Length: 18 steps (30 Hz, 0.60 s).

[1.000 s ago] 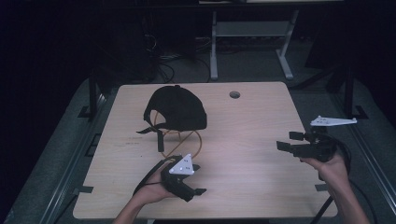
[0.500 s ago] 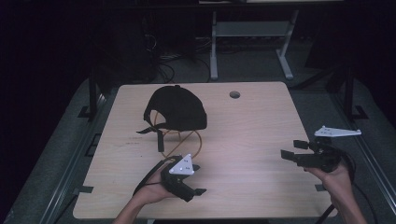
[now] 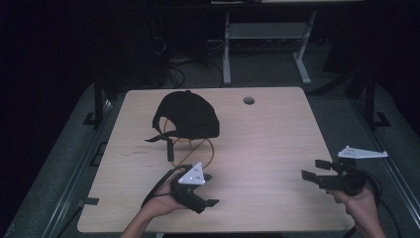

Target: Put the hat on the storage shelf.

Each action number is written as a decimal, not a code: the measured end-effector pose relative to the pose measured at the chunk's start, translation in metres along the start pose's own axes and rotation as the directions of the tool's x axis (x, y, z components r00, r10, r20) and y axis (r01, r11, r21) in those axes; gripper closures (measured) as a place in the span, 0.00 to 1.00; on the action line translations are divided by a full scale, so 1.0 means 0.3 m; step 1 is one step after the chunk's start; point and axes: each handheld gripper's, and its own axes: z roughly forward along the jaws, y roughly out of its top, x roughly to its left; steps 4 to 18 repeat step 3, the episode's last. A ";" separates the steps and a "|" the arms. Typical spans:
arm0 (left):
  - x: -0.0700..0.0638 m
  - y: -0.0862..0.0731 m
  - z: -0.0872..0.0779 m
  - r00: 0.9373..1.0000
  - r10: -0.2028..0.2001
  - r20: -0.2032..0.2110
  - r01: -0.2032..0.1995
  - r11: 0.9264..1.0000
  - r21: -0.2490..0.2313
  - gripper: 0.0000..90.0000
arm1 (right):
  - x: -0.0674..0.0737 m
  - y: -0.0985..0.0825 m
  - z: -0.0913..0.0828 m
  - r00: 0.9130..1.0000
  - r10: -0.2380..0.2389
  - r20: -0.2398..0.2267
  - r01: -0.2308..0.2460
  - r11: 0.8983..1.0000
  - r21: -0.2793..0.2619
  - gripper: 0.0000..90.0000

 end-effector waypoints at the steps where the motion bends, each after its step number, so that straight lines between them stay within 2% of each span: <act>1: -0.002 0.001 0.002 1.000 -0.003 -0.001 0.003 1.000 -0.001 0.24 | 0.012 -0.023 -0.003 0.999 -0.030 0.013 0.030 1.000 0.002 0.19; 18: -0.003 0.002 0.004 1.000 -0.002 -0.003 0.002 1.000 0.002 0.24 | 0.018 -0.032 -0.003 0.999 -0.031 0.012 0.031 1.000 0.004 0.19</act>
